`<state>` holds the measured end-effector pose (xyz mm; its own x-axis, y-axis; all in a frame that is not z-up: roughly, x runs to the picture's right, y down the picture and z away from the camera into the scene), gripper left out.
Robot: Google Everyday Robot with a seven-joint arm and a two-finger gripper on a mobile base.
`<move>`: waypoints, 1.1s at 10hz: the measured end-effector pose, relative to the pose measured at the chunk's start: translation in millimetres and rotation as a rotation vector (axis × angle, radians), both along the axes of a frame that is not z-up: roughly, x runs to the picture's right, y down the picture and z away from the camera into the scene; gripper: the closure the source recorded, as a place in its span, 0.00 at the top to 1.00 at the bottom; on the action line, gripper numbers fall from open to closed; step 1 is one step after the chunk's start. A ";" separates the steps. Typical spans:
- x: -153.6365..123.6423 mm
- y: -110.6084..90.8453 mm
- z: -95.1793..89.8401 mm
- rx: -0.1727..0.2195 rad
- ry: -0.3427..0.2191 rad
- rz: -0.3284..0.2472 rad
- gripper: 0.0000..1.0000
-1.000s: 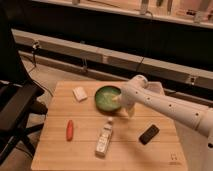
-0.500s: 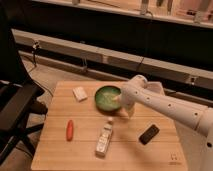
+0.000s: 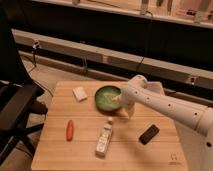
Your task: Pick up the ceramic bowl
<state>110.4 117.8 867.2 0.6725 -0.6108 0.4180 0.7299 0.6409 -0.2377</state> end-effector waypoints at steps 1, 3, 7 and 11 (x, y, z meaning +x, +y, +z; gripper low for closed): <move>-3.3 -2.2 1.4 0.004 -0.002 -0.006 0.80; -6.7 -7.2 6.7 0.008 0.004 -0.003 0.80; -12.3 -12.4 23.8 -0.015 -0.016 0.009 0.80; -25.9 -13.2 36.5 -0.023 -0.038 -0.040 0.45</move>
